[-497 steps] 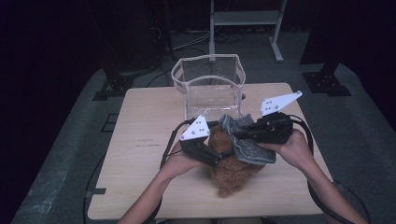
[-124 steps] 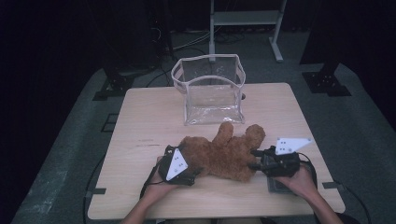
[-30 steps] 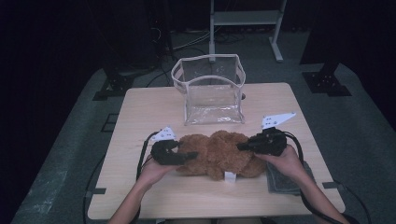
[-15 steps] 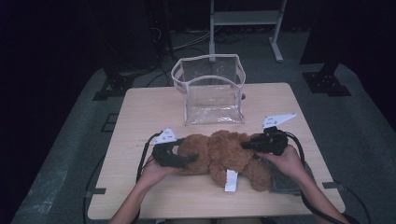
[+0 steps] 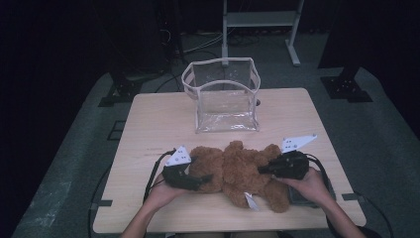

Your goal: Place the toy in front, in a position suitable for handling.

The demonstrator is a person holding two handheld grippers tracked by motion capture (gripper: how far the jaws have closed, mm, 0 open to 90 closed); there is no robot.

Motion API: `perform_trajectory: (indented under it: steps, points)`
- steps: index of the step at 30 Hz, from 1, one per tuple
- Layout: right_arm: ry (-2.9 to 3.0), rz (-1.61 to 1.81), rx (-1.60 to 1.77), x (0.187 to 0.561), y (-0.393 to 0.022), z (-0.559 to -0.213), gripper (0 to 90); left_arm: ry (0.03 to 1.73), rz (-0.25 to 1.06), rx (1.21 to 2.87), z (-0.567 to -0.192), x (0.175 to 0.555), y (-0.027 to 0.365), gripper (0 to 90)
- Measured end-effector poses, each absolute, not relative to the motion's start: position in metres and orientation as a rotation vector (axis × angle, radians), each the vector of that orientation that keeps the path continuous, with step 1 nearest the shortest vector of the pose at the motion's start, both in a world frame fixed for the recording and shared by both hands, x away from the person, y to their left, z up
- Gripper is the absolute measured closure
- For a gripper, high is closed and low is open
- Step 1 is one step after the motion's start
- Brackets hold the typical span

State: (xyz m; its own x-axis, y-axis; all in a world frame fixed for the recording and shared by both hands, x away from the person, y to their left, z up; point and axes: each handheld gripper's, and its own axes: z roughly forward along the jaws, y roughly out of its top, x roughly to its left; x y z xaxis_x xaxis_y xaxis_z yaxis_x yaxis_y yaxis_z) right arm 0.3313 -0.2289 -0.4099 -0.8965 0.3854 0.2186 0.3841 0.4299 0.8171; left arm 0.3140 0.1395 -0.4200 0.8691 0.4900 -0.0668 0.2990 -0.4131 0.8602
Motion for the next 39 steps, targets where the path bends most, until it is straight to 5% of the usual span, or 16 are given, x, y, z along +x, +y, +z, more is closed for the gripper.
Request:
perform_trajectory:
  steps: [10,15,20,22,28,39]
  points:
    - [2.647,1.535,0.687,0.326,-0.229,-0.411,78.8,0.557,0.298,2.014,-0.421,0.309,0.142,21.6]
    - [2.582,1.562,0.675,0.334,-0.239,-0.409,55.4,0.584,0.352,2.03,-0.427,0.31,0.145,8.2]
    - [2.588,1.56,0.633,0.341,-0.238,-0.415,47.0,0.593,0.303,2.035,-0.437,0.315,0.146,10.7]
    - [2.583,1.562,0.639,0.343,-0.236,-0.416,48.7,0.592,0.304,2.032,-0.436,0.315,0.145,17.8]
    - [2.607,1.588,0.659,0.345,-0.229,-0.414,75.9,0.569,0.314,2.051,-0.428,0.31,0.142,33.5]
    - [2.671,1.618,0.636,0.321,-0.224,-0.401,78.9,0.569,0.252,2.058,-0.424,0.288,0.15,36.0]
